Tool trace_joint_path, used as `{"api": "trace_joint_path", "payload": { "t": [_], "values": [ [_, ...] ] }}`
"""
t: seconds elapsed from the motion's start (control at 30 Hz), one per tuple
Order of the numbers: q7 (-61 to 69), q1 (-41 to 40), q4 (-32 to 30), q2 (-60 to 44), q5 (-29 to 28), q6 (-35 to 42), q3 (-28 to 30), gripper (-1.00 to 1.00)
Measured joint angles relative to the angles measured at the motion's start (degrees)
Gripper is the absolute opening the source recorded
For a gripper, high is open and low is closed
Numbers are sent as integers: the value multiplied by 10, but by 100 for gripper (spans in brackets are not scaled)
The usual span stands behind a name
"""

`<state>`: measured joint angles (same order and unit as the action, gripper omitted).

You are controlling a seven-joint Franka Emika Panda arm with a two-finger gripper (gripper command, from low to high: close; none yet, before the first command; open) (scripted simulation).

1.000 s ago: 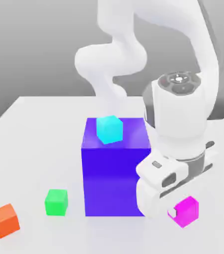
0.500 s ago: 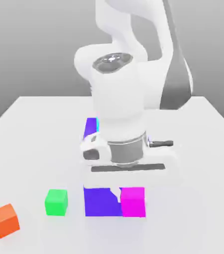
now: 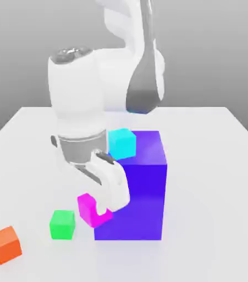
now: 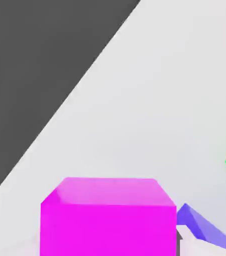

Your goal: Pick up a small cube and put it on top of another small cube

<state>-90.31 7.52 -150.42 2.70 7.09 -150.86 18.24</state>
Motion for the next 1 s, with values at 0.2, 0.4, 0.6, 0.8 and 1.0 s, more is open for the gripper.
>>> {"api": "trace_joint_path", "payload": {
  "t": [0.2,0.4,0.6,0.8,1.0],
  "values": [
    [-208,-45,-31,15,-56,-7,7,-100],
    [-422,-89,-68,28,-97,-19,6,-100],
    [-512,-123,-82,23,-123,-32,17,-100],
    [-504,-121,-77,-16,-108,-65,18,-100],
    [-466,-120,-77,-66,-54,-114,6,-100]
  ]
}}
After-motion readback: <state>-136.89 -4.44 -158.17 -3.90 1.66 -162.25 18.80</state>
